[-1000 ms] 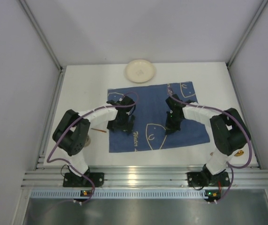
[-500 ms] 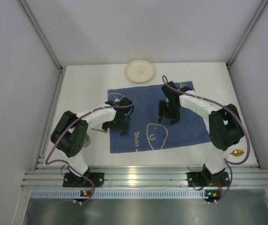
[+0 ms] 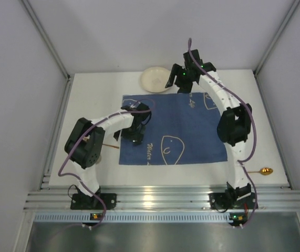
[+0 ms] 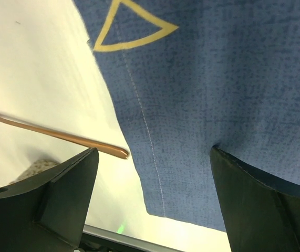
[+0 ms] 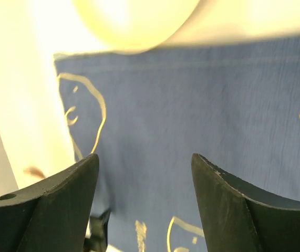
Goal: Set the dinner table for one person
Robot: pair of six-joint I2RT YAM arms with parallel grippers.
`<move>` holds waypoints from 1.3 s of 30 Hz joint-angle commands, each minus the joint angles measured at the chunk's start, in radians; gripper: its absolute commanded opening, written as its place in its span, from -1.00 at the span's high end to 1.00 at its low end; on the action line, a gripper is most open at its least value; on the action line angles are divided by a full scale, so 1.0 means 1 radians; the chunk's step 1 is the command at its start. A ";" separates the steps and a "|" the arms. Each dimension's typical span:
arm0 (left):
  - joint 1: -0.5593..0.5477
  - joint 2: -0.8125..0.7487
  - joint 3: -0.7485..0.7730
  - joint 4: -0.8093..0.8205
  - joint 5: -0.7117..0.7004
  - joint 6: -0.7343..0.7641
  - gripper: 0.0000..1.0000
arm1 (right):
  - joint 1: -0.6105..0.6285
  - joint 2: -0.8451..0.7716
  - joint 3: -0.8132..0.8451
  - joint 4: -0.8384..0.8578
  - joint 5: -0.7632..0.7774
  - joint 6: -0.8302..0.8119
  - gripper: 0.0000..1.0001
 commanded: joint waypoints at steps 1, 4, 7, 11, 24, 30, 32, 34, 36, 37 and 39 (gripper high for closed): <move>0.050 0.056 0.037 -0.003 -0.104 0.018 -0.85 | -0.064 0.150 0.144 0.002 -0.055 0.071 -0.43; 0.066 0.024 0.130 -0.078 -0.098 0.003 -0.86 | -0.094 0.230 0.178 0.077 -0.074 0.151 -0.42; 0.068 -0.010 0.230 -0.138 -0.050 -0.014 -0.89 | -0.108 0.292 0.216 0.132 -0.066 0.183 -0.42; 0.068 -0.013 0.257 -0.174 0.003 -0.046 -0.89 | -0.121 0.359 0.230 0.217 -0.078 0.231 -0.41; 0.073 0.001 0.134 -0.140 0.056 -0.051 -0.86 | -0.121 0.353 0.144 0.462 -0.100 0.311 -0.38; 0.083 0.045 0.198 -0.154 0.068 -0.039 -0.86 | -0.098 0.468 0.272 0.441 -0.028 0.362 -0.22; 0.086 0.059 0.213 -0.158 0.071 -0.037 -0.86 | -0.088 0.489 0.287 0.449 -0.006 0.368 -0.19; 0.088 0.064 0.220 -0.157 0.071 -0.036 -0.85 | -0.075 0.506 0.314 0.447 0.009 0.369 -0.12; 0.093 0.067 0.221 -0.160 0.067 -0.036 -0.85 | -0.061 0.520 0.319 0.435 0.021 0.369 -0.07; 0.094 0.064 0.220 -0.158 0.067 -0.036 -0.85 | -0.056 0.522 0.321 0.429 0.038 0.365 -0.05; 0.102 0.059 0.215 -0.161 0.056 -0.036 -0.85 | -0.047 0.523 0.321 0.418 0.055 0.357 0.25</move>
